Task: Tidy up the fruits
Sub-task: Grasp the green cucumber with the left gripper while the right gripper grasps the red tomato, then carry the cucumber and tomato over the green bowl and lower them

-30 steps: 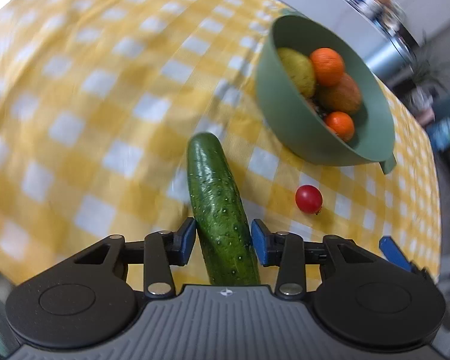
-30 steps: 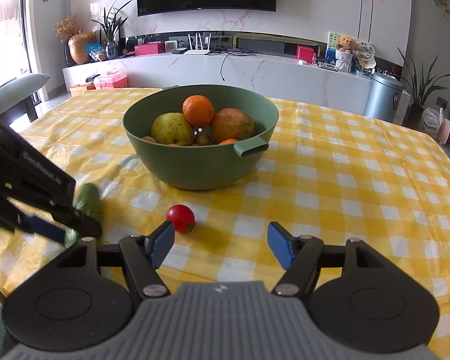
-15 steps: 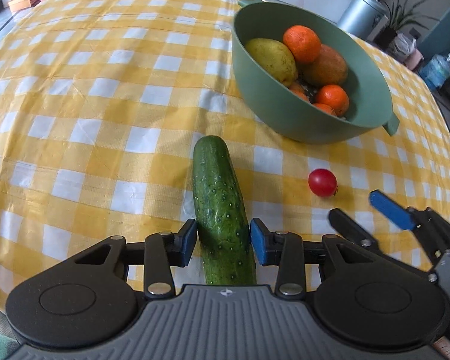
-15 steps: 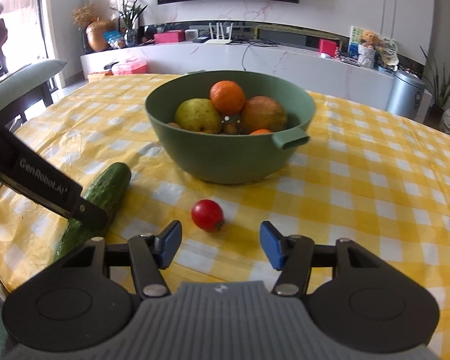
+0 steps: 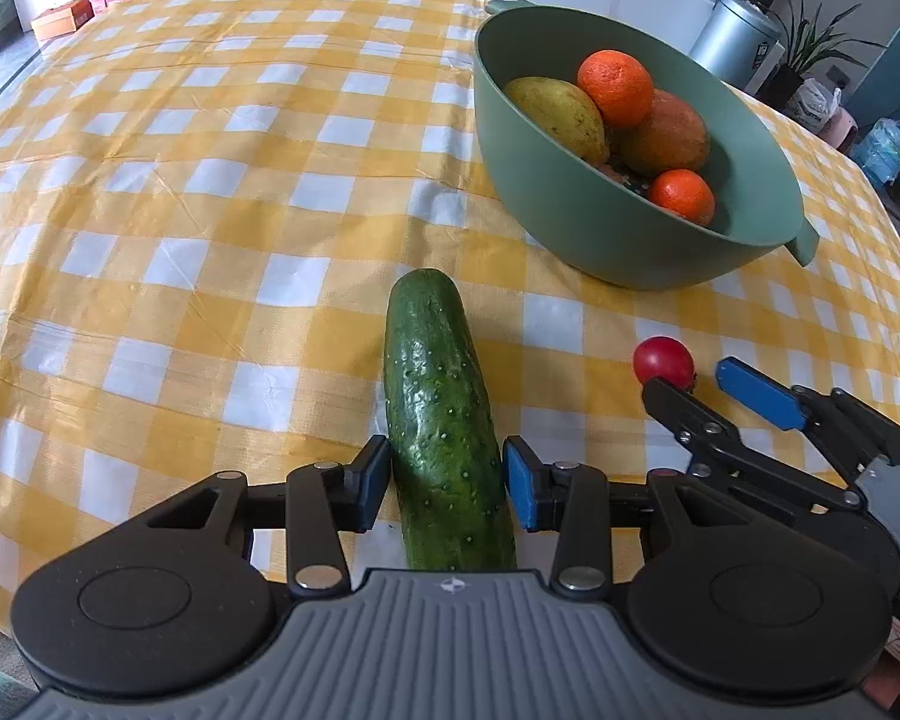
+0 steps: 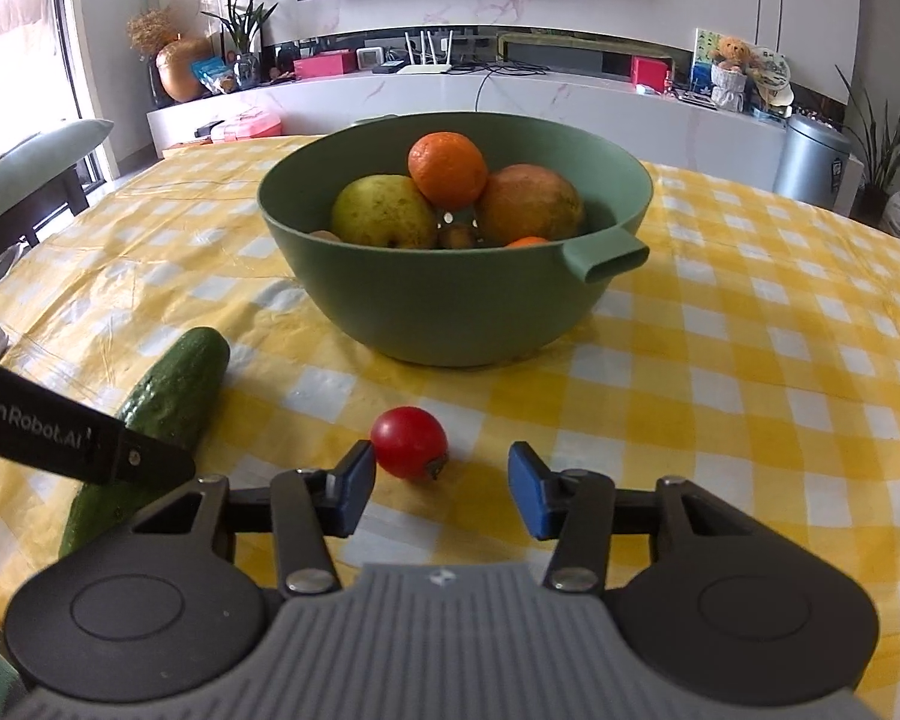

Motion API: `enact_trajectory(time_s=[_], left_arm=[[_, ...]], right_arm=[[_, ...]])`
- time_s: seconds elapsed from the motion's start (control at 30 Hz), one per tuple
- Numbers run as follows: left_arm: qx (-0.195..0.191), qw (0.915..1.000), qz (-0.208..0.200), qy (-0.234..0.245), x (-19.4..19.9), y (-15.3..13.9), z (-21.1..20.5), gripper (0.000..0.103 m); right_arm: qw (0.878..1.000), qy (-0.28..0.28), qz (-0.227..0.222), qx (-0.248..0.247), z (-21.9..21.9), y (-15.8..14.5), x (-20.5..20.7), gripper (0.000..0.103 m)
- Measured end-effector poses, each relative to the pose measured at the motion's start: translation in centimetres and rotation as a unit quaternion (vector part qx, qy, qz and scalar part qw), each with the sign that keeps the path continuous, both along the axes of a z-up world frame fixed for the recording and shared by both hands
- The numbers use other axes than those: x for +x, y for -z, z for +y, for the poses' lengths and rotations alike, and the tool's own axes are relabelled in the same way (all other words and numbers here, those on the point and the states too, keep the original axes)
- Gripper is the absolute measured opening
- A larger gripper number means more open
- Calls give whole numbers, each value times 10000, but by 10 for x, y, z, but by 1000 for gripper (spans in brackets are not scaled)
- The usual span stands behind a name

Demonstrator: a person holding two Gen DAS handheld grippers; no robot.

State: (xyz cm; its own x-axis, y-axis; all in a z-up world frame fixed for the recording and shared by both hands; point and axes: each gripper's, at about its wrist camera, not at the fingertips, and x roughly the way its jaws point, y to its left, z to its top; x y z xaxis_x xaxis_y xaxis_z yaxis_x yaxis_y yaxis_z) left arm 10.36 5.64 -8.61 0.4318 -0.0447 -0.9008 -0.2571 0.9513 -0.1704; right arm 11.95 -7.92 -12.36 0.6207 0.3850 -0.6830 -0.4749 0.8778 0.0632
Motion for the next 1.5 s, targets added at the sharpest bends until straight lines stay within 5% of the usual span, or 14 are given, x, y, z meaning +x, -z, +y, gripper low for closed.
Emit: enact_trajectory(time_s=[0.63, 1.07, 1.5], left_arm=[[-164, 9996, -190, -133, -4, 5, 4, 44], [-269, 9994, -136, -157, -9, 0, 3, 43], [-398, 9974, -593, -67, -23, -45, -2, 43]], right_arm=[[9994, -259, -105, -217, 10, 5, -5, 24], [9994, -246, -220, -76, 4, -3, -15, 23], [9983, -291, -467, 205, -8, -23, -32, 23]])
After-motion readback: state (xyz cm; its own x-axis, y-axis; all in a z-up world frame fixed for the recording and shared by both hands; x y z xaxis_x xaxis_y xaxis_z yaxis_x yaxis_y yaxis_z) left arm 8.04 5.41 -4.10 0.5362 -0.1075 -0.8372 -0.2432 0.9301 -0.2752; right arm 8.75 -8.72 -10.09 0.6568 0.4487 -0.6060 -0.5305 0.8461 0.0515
